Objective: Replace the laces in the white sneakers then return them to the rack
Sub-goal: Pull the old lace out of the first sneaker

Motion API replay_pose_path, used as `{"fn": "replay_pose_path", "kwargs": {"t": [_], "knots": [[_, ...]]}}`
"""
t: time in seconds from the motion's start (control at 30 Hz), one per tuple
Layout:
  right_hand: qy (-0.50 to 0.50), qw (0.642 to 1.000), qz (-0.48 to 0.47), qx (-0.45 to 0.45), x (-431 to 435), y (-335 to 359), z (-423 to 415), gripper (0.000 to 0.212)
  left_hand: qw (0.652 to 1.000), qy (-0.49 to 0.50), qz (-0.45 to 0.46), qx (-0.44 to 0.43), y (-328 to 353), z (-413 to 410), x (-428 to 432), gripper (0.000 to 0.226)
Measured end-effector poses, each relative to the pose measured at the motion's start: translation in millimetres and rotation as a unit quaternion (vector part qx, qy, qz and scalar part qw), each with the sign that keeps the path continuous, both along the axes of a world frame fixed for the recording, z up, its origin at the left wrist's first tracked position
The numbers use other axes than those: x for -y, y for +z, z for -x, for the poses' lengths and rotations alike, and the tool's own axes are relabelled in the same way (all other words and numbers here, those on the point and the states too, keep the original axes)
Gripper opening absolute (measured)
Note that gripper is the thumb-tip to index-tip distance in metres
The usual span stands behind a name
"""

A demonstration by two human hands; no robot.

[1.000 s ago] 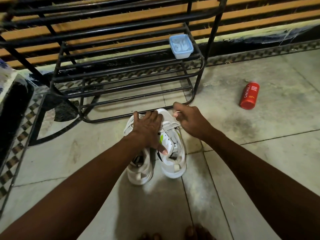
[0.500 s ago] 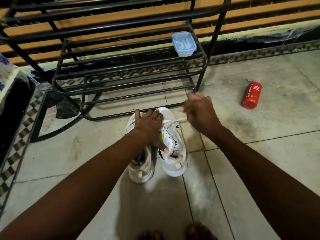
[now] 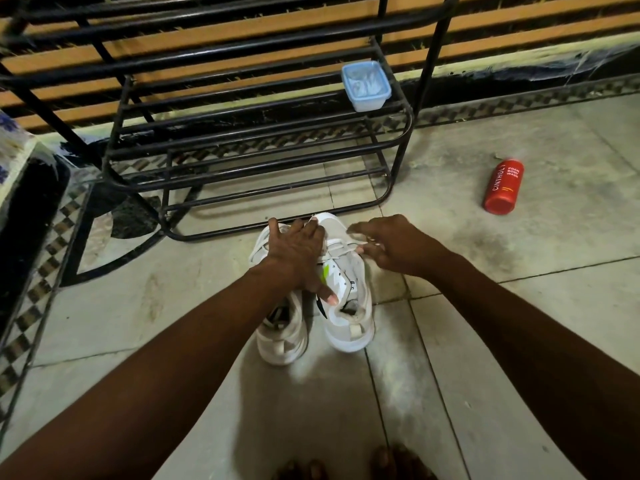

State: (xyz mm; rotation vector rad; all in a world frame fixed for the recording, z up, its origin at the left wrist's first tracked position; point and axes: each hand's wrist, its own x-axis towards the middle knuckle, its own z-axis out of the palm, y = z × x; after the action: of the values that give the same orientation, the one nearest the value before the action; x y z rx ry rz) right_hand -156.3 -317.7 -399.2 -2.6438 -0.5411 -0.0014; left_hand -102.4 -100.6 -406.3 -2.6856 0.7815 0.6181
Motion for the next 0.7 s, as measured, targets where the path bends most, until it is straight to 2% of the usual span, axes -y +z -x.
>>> {"fn": "replay_pose_path", "kwargs": {"t": [0.07, 0.2, 0.3, 0.37, 0.53, 0.63, 0.7], "knots": [[0.007, 0.999, 0.033, 0.002, -3, 6, -8, 0.019, 1.000, 0.001, 0.001, 0.002, -1, 0, 0, 0.154], [-0.113, 0.988, -0.088, 0.052, 3, 17, -14, 0.030, 1.000, 0.004, 0.004, 0.002, -1, 0, -2, 0.154], [-0.248, 0.945, -0.193, 0.088, 20, 27, -13, 0.044, 1.000, 0.003, 0.005, 0.001, -1, 0, -3, 0.155], [-0.297, 0.916, -0.264, 0.052, 39, 33, -14, 0.046, 1.000, 0.003, 0.006, -0.002, -2, 0, -2, 0.155], [-0.235, 0.941, -0.233, -0.077, 32, 16, 7, 0.024, 1.000, 0.006, 0.026, 0.003, -3, -2, -4, 0.155], [-0.230, 0.921, -0.289, -0.124, 15, -2, 23, 0.036, 0.998, 0.011, 0.054, -0.017, -2, -1, -12, 0.149], [-0.226, 0.904, -0.327, -0.155, 4, -12, 32, 0.043, 0.994, 0.023, 0.092, -0.059, 1, -3, -18, 0.135]]}}
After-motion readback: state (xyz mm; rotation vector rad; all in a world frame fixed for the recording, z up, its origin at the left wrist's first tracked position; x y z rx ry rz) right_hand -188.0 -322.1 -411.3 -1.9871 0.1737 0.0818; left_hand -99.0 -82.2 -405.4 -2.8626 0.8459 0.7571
